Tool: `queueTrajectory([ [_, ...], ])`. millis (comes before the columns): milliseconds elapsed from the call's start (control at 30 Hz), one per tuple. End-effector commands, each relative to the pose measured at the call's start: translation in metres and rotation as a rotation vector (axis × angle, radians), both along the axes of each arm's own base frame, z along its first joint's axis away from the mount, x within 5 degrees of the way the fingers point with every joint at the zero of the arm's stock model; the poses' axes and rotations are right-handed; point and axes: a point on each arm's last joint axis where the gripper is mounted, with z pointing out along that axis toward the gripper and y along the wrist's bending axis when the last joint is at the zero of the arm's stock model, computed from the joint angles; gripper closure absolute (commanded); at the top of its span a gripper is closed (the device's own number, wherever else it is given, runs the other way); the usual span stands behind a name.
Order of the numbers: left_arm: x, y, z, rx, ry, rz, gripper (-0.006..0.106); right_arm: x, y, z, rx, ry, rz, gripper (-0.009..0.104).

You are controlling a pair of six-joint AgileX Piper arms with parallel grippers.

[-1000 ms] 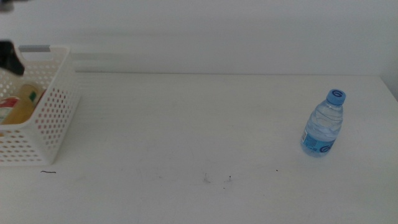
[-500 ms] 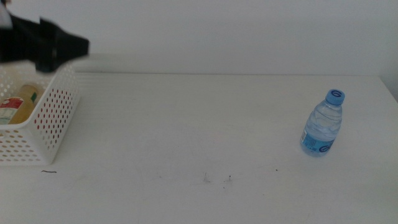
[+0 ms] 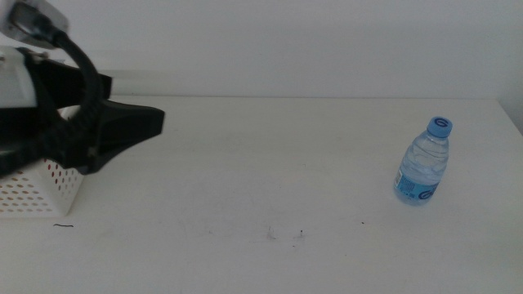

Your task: Use arms to grab the bottles and put them into the dustbin to the left of the table.

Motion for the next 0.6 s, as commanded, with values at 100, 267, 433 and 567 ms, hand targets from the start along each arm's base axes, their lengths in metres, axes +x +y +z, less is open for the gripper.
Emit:
queueTrajectory([
  [100,-0.0016,-0.0094,0.0003,-0.012,-0.010,-0.016,0.007,-0.0002,-0.0003,0.0000,-0.010,-0.011,-0.006,0.003],
  [267,-0.0016,-0.0090,-0.0005,0.001,-0.010,-0.016,0.007,-0.0002,-0.0003,0.0000,-0.010,-0.011,-0.006,0.003],
  [433,-0.0014,-0.0080,-0.0018,0.025,-0.012,-0.015,0.007,-0.0002,-0.0003,0.0000,-0.010,-0.011,-0.006,0.003],
  [567,-0.0014,-0.0079,-0.0019,0.027,-0.012,-0.014,0.007,-0.0002,-0.0003,0.0000,-0.010,-0.011,-0.006,0.003],
])
